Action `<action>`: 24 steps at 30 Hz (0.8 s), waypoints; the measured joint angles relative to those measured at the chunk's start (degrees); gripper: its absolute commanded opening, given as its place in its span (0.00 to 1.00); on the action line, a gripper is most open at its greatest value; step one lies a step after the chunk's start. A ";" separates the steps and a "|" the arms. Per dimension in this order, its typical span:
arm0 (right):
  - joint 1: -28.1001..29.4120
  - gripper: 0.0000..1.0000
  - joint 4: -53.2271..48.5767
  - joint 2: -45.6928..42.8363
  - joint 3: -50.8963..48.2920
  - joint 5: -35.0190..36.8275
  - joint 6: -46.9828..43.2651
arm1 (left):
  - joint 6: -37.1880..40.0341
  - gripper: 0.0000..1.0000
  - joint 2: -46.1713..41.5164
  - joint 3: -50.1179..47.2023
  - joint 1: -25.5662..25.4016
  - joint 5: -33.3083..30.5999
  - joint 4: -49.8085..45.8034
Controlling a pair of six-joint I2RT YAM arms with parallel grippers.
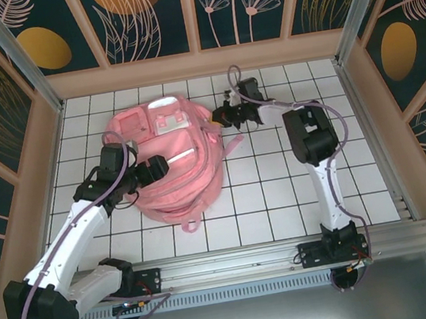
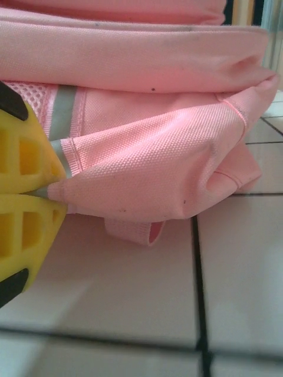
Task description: Pack books, pencil case, and school supplies into a backpack
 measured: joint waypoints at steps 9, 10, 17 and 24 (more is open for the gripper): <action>-13.84 0.00 10.73 -30.51 -40.30 16.90 9.01 | -1.27 0.95 3.32 -0.94 0.00 2.60 5.18; -14.05 0.00 10.88 -33.62 -43.54 19.93 9.31 | -1.51 0.96 3.69 -1.36 0.00 2.67 5.92; 0.44 0.19 7.08 -56.37 -62.36 39.19 12.72 | -4.39 0.97 6.67 -4.85 0.00 2.99 9.55; 12.44 0.27 4.42 -62.71 -66.40 37.55 13.27 | -5.99 0.94 6.93 -7.87 -0.09 3.41 10.82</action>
